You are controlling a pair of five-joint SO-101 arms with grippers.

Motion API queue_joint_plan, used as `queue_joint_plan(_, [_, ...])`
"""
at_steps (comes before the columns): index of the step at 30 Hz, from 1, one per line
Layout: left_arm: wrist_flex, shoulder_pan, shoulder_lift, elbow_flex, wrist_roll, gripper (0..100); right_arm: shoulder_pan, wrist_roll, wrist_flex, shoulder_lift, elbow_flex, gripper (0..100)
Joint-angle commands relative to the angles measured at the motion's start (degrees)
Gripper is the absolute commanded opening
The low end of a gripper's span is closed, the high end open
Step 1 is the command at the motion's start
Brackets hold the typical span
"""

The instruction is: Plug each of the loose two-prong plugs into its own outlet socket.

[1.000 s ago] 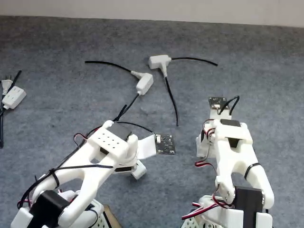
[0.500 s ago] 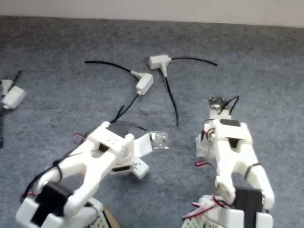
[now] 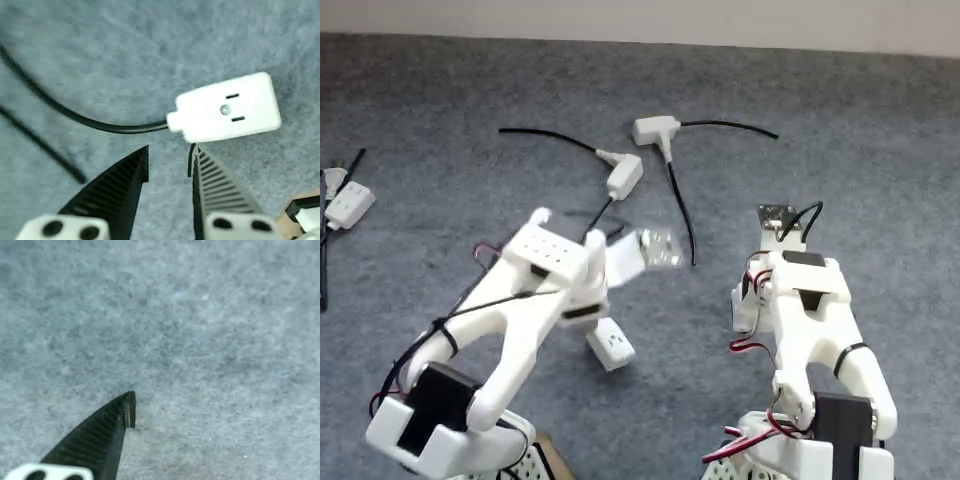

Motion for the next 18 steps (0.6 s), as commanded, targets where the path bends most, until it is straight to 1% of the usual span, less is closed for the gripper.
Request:
queue_joint_plan(1, [6.2, -0.2, -0.3, -10.9, 1.3, 14, -0.6, 0.7, -0.5, -0.5, -0.1, 58.9])
queue_joint_plan(3, [7.4, 0.0, -0.2, -12.7, 1.3, 14, -0.6, 0.7, -0.5, -0.5, -0.1, 58.9])
queue_joint_plan(5, [7.4, 0.0, 0.2, -12.0, 1.3, 14, -0.6, 0.7, -0.5, -0.5, -0.1, 58.9])
queue_joint_plan(12, [6.9, 0.0, -2.6, 1.0, 0.7, 15, -0.6, 0.8, -0.6, -0.5, -0.1, 58.9])
queue_joint_plan(13, [6.5, 0.1, -4.4, 2.9, -0.7, 15, -0.6, 0.8, -0.6, -0.5, -0.1, 58.9])
queue_joint_plan(15, [6.8, 1.4, -9.2, 6.1, -6.4, 17, -0.6, 0.8, -0.6, -0.5, -0.1, 58.9])
queue_joint_plan(18, [8.2, 3.6, -17.2, 10.6, -11.9, 23, -0.6, 0.8, -0.6, -0.5, -0.1, 58.9])
